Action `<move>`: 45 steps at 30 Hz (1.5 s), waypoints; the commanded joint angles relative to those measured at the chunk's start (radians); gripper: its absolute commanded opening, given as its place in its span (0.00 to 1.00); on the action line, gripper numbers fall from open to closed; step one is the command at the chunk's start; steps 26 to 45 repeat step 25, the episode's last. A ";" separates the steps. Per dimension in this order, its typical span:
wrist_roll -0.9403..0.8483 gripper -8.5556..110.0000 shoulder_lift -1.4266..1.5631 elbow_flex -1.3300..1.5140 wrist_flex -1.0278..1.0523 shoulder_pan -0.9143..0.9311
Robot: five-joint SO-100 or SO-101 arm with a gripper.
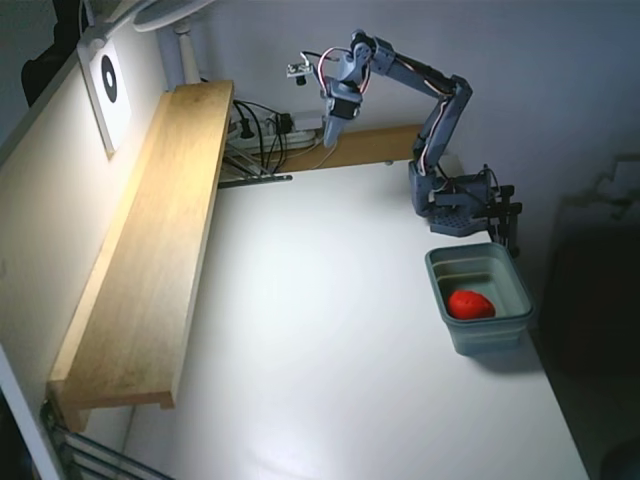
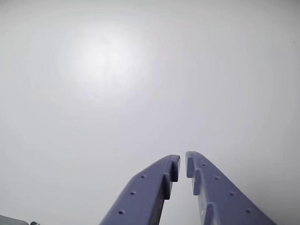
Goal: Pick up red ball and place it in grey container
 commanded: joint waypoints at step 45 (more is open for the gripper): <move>0.003 0.05 0.044 -0.051 0.032 0.050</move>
